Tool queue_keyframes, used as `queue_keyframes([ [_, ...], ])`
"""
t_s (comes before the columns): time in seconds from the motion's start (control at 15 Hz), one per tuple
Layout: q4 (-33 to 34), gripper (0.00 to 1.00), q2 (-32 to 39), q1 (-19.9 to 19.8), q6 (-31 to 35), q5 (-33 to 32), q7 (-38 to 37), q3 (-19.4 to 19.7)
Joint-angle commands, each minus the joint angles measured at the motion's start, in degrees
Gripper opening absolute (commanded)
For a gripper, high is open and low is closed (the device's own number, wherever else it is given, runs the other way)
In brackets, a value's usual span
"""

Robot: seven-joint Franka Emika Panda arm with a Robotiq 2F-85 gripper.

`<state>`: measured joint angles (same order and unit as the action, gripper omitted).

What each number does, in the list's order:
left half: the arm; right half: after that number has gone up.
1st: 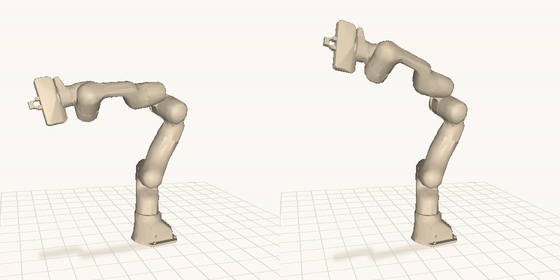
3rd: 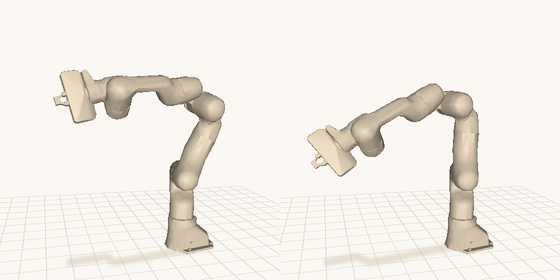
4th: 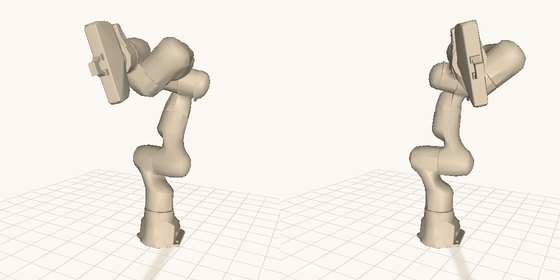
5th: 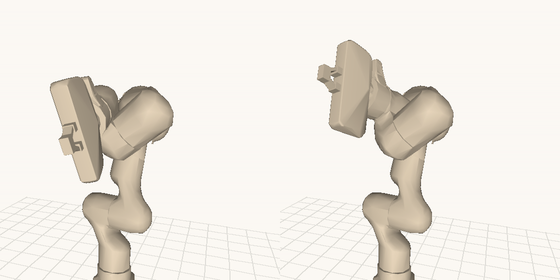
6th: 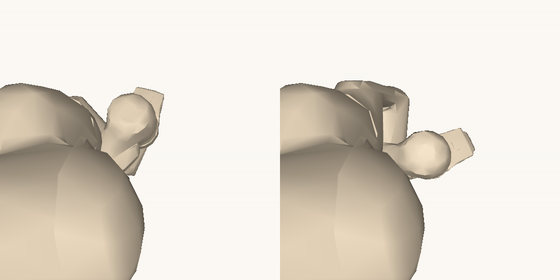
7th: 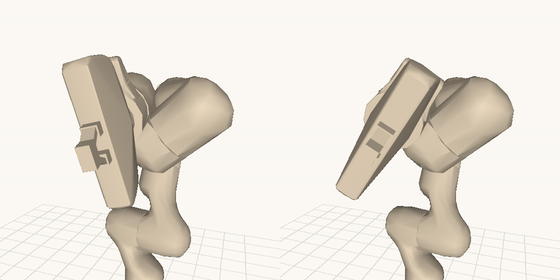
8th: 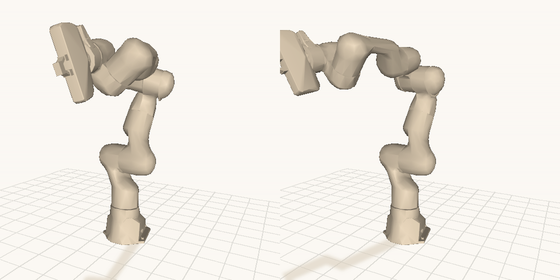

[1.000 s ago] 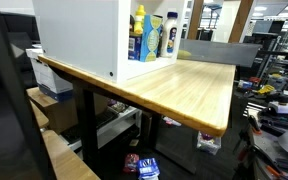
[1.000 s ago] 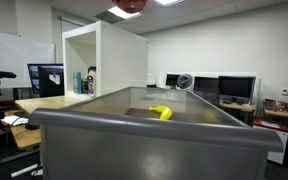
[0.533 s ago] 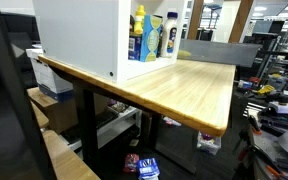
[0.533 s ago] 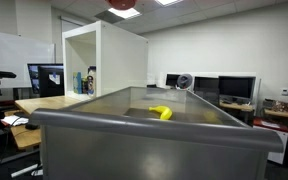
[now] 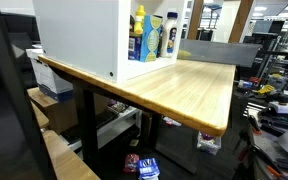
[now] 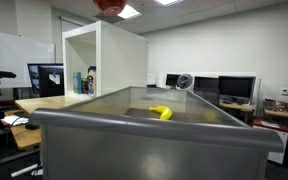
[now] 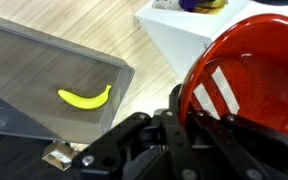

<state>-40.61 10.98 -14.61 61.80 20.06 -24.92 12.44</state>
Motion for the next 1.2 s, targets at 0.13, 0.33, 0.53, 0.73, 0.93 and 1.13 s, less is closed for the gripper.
queue_keyframes([
  [0.13,8.41,0.01,5.61,-1.42,-6.25,3.23,-0.99,-3.23],
  [0.33,10.87,0.01,7.62,-1.98,-8.27,4.38,-1.44,-4.66],
  [0.53,13.06,0.01,9.26,-2.25,-9.79,5.08,-1.46,-5.96],
  [0.73,15.04,0.01,10.61,-2.87,-10.74,6.30,-1.58,-7.66],
  [0.93,16.63,0.01,11.70,-3.76,-10.05,8.20,-2.26,-9.65],
  [1.13,17.69,0.01,12.71,-4.33,-9.43,9.14,-2.78,-11.20],
])
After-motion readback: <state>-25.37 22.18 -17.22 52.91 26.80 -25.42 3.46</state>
